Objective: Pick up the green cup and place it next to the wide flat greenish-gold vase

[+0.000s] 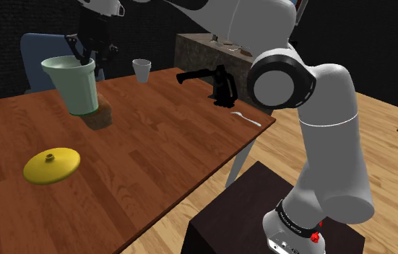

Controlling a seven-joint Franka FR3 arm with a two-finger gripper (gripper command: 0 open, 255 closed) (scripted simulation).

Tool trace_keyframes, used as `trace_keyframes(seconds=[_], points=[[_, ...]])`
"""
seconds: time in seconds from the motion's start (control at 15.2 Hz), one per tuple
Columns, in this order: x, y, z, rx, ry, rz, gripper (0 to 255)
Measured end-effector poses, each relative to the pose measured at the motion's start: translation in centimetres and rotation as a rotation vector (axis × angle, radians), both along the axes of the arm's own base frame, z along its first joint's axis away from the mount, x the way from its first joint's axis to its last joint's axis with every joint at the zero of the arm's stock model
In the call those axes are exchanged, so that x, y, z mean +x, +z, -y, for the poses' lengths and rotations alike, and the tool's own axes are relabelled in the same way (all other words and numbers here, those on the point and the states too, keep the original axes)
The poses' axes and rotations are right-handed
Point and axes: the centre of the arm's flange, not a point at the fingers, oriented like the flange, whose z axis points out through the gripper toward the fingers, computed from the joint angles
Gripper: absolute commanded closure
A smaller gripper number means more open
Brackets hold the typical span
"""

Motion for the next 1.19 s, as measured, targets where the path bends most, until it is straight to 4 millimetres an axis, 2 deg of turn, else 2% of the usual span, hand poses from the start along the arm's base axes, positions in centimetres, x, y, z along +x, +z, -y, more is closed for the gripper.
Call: trace_keyframes(seconds=[1.19], points=[[0.0,-9.6,0.1,0.0,0.0,0.0,255]])
